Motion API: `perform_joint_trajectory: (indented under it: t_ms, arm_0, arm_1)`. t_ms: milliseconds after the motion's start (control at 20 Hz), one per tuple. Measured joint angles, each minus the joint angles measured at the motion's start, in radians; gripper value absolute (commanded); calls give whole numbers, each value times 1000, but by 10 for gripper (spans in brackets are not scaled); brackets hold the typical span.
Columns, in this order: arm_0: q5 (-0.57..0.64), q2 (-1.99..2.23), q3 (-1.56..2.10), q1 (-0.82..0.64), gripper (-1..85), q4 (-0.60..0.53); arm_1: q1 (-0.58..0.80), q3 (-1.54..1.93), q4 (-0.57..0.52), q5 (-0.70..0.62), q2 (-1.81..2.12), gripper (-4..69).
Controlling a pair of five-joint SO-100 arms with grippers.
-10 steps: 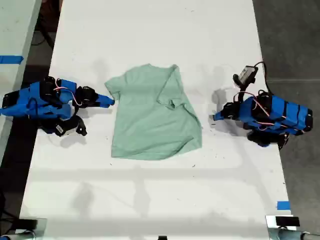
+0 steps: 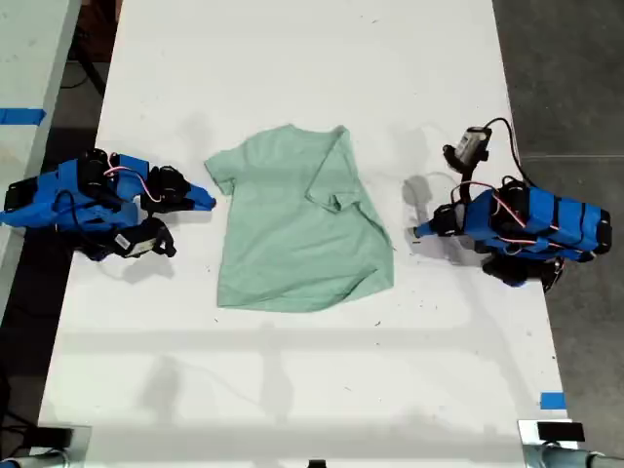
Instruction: Fold t shirt
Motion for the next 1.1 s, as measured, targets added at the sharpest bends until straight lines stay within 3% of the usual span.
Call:
perform_joint_trajectory:
  t_ms: [250,450,550,700,1100]
  arm_0:
    - [81,-67,-130,-25,9,28]
    - [186,-618,-554,-150,117,144]
    - [296,-968,-808,-284,190,229]
    - [439,-1348,-986,-534,220,288]
    - [598,-1632,-1005,-646,215,92]
  arm_1:
    - [0,2,0,0,0,22]
    - [0,2,0,0,0,22]
    - [0,2,0,0,0,22]
    - [0,2,0,0,0,27]
    - [0,2,0,0,0,38]
